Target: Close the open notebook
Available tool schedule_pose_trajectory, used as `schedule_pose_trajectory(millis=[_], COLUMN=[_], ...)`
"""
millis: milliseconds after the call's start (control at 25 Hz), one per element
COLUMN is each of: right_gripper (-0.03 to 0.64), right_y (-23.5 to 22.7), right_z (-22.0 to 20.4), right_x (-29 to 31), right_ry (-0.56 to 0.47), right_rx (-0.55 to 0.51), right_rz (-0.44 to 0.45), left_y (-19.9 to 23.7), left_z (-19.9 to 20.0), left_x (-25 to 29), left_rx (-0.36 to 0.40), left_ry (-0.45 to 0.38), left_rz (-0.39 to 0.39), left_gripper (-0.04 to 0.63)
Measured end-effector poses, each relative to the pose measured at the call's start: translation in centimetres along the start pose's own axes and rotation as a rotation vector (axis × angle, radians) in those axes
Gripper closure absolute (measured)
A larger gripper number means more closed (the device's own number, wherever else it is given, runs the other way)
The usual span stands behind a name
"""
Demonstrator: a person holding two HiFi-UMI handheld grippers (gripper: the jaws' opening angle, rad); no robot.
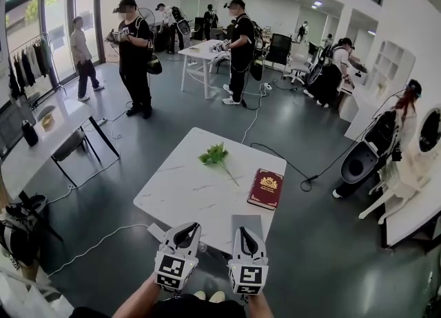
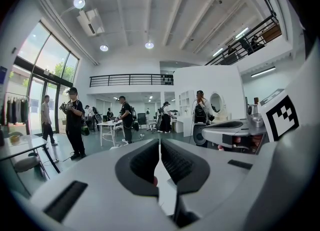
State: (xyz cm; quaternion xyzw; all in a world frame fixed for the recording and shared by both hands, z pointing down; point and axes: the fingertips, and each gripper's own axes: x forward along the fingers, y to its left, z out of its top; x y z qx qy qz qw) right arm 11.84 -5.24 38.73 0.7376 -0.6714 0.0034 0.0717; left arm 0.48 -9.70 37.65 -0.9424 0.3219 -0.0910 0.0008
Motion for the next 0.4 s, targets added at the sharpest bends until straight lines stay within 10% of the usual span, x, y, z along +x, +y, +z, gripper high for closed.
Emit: schedule_pose_trajectory(millis=[400], right_gripper=[0.603], right_y=[-0.2], right_z=[0.1], right_x=[-1.2], right_ry=[-0.003], right_rx=[0.011], right_rz=[-0.016], left_y=[-0.7], left_z=[0.1], left_x=[-0.6], left_rx=[-0.001], left_ry=[-0.002], left_rz=[-0.010], left_gripper=[0.563])
